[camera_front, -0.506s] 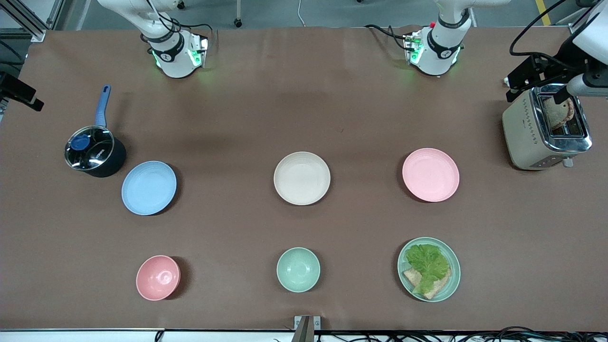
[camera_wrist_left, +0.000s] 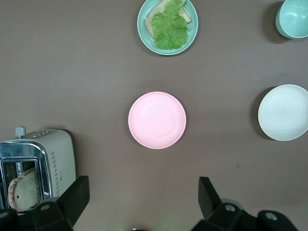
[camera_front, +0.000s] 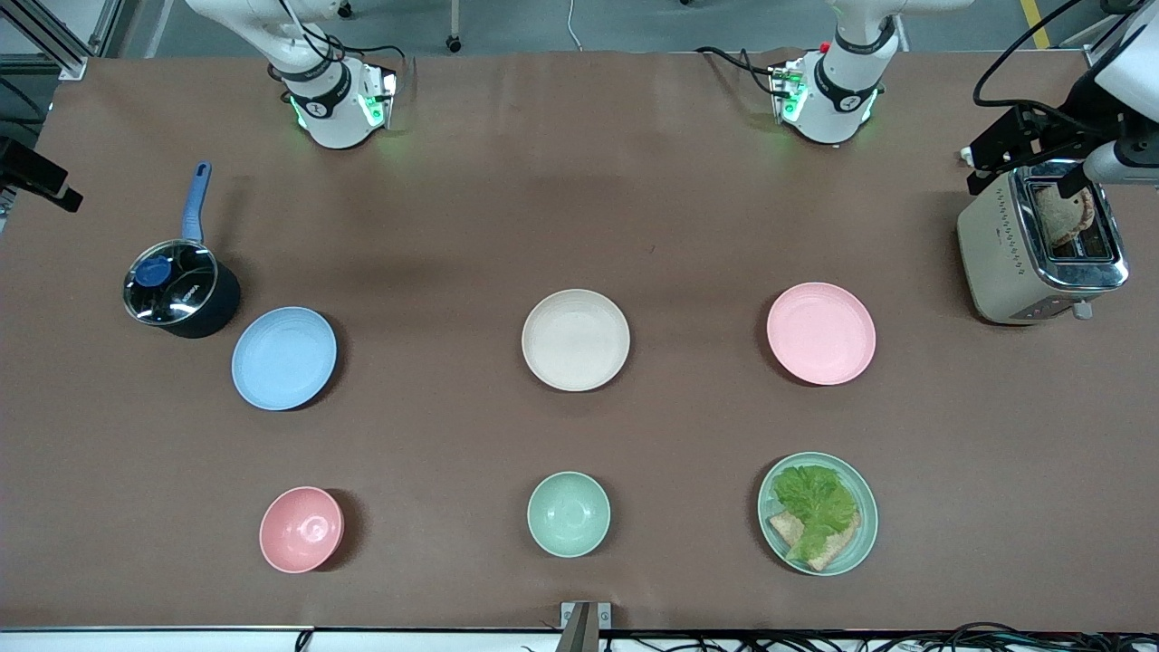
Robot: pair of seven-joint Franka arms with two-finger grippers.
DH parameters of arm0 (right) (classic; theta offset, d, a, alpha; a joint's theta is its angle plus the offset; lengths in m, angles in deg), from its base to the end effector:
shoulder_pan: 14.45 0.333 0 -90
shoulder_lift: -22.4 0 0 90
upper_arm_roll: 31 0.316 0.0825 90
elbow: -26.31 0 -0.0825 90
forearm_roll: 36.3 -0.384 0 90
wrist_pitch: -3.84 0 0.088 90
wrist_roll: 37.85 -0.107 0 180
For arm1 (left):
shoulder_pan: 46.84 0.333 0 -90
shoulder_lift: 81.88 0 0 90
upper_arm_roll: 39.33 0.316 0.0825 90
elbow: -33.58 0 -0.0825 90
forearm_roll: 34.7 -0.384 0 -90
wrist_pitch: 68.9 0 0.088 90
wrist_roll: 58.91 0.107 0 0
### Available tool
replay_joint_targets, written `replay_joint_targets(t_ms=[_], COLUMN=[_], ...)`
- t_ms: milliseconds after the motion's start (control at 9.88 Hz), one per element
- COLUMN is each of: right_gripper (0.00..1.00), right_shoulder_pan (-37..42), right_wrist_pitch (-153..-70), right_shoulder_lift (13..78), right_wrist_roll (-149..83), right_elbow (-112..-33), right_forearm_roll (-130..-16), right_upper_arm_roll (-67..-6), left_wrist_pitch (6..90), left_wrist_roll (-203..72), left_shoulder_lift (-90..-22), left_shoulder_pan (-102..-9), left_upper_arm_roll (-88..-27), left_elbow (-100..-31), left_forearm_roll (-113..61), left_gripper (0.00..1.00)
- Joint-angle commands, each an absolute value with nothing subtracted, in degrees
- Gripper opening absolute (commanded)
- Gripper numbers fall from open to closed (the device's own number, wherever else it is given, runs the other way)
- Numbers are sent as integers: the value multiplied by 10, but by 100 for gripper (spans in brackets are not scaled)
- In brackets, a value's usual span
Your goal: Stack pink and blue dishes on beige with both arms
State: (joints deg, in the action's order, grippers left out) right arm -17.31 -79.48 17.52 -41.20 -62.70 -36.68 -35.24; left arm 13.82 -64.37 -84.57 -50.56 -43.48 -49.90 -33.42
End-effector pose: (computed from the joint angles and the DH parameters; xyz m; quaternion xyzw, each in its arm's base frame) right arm 0.5113 -0.0649 0.6679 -0.9958 0.0905 0.0070 0.0067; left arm 0.5196 -0.0756 0.6914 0.9996 -0.0226 0.0156 0.0112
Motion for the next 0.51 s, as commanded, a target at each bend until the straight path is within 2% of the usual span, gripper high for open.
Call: replay_joint_targets(t_ms=[0,203,405], right_gripper=[100,100,100], right_shoulder_pan=[-181,-188,-205], right_wrist_pitch=[-795,-830,-890], right_shoulder_lift=[182,214,268], right_wrist_roll=[-400,-400,-394], right_elbow=[-617,-627,-653], right_forearm_roll=[-364,-379,-425], right_upper_arm_roll=[-350,-350,-351], left_wrist_pitch=[138,164,268], left_wrist_roll=[-632,-623,-550], left_shoulder_lift=[-839,-814,-811], left_shoulder_pan=[-504,-503,-503], left_upper_arm_roll=[-418,-392,-366], left_elbow=[-522,-550,-661], left_forearm_roll=[-336,-333,-333], left_gripper=[99,99,99])
